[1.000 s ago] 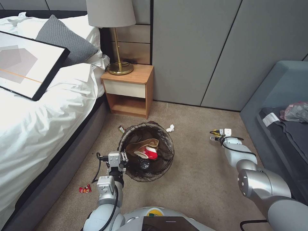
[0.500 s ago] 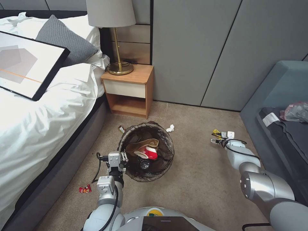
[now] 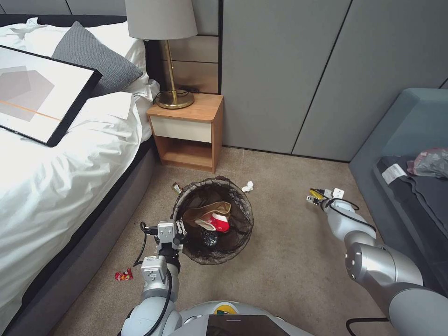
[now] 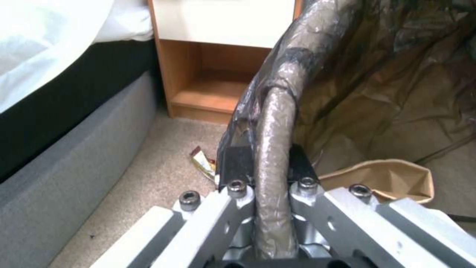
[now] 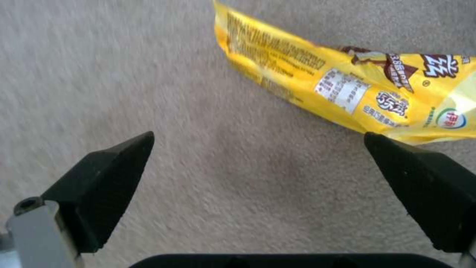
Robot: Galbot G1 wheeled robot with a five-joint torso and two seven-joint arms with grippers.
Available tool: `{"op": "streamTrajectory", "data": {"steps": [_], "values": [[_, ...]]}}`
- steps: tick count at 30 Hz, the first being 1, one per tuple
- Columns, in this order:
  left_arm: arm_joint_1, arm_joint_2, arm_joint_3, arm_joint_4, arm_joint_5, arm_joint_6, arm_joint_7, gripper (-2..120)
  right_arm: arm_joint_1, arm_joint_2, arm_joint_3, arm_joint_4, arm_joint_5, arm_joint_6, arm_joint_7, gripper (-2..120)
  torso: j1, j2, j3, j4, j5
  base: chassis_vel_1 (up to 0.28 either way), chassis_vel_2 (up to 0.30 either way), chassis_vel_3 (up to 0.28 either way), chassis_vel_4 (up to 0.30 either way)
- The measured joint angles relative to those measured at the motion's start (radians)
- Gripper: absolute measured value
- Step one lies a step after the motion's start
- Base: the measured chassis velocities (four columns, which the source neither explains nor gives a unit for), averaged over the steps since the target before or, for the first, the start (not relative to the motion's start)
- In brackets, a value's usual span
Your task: Pick up the trash bin, then pick up the garbage from the floor and place it into the trash bin.
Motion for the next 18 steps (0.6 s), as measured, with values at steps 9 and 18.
{"op": "streamTrajectory", "data": {"steps": [9,18], "values": [[0.000,0.000,0.000,0.000,0.000,0.000,0.000,0,0.000,-0.002,0.084,-0.002,0.115,0.028,-0.006,100,0.000,0.000,0.000,-0.0003,0.0003,0.000,0.000,0.000,0.000],[0.000,0.000,0.000,0.000,0.000,0.000,0.000,0,0.024,-0.003,0.099,-0.017,0.157,0.046,0.015,100,0.000,0.000,0.000,0.0001,0.0001,0.000,0.000,0.000,0.000]]}}
